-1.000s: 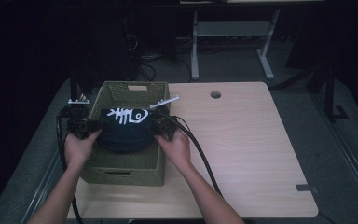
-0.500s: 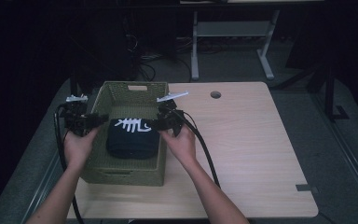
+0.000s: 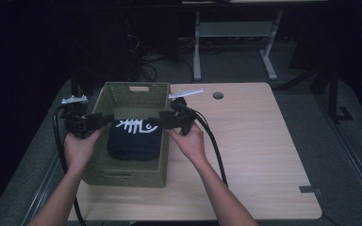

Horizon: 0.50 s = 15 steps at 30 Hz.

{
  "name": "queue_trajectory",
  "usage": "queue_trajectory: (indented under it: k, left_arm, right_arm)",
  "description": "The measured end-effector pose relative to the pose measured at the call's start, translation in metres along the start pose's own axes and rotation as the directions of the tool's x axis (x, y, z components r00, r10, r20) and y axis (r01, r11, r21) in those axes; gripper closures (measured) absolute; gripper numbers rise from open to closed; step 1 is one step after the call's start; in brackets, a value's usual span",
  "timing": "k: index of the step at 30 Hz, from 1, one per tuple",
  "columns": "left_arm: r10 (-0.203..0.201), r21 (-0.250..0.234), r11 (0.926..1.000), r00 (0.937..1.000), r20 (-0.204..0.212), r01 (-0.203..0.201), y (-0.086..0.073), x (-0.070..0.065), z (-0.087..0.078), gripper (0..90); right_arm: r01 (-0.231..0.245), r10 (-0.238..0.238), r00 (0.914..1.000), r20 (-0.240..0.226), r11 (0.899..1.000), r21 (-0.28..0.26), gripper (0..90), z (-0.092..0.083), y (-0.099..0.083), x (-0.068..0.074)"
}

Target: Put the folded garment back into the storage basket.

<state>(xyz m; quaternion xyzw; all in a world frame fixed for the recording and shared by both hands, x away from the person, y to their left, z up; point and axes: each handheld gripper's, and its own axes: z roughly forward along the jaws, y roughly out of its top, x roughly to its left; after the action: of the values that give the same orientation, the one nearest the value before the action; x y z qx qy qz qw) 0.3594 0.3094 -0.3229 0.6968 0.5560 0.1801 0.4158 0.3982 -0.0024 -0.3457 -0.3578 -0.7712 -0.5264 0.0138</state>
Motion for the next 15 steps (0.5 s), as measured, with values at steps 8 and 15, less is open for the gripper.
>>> queue_trajectory:
  k: [8,15]
  left_arm:
    - [-0.017,-0.049,0.9985,0.9945,0.103,0.023,-0.006,-0.006,-0.006,31.1]
    - [-0.012,-0.064,0.9977,0.986,0.166,0.023,-0.008,-0.015,-0.008,24.7]
  right_arm:
    - [0.003,-0.004,0.9997,-0.023,1.0,-0.017,35.6,-0.022,-0.002,-0.015]
    - [0.032,-0.032,0.9986,-0.042,0.999,-0.014,34.9,-0.039,-0.005,-0.024]
